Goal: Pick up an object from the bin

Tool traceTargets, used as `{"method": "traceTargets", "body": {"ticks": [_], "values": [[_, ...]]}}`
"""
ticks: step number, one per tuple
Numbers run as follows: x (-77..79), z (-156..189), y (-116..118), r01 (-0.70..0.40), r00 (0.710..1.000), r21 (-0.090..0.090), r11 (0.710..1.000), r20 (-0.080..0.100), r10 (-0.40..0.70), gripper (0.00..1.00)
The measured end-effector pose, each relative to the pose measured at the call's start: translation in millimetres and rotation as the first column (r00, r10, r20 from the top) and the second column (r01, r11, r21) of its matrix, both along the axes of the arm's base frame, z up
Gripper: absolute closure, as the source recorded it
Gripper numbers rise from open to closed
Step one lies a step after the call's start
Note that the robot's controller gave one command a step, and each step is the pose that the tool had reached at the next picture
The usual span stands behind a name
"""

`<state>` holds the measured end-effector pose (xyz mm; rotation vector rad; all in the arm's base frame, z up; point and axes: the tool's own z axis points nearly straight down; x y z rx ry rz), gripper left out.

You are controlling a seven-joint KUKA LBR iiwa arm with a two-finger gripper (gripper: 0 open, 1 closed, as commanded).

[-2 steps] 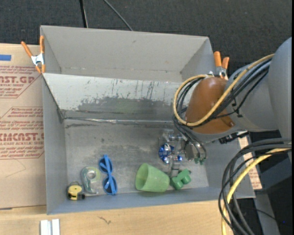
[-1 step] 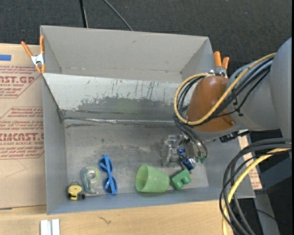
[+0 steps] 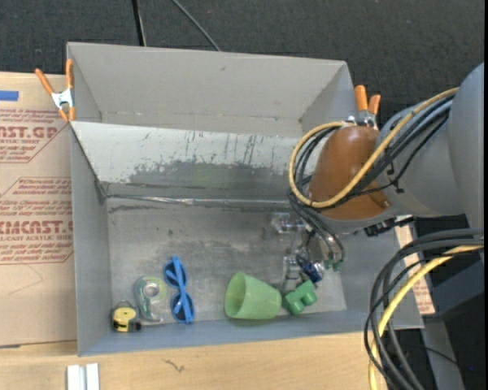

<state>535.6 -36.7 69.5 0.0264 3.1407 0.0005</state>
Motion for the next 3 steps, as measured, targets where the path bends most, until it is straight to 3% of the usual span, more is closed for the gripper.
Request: {"method": "traceTargets", "body": {"ticks": [1, 2, 3], "values": [[-3.9, 4.4, -55.5, -0.158, 0.988, -0.002, 0.987, 0.0, 0.158, 0.0], [-3.8, 4.4, -53.6, -0.16, 0.987, 0.0, 0.987, 0.0, 0.16, 1.0], [-6.1, 205.8, -74.7, -0.328, 0.945, -0.007, 0.945, 0.009, 0.328, 1.0]]}}
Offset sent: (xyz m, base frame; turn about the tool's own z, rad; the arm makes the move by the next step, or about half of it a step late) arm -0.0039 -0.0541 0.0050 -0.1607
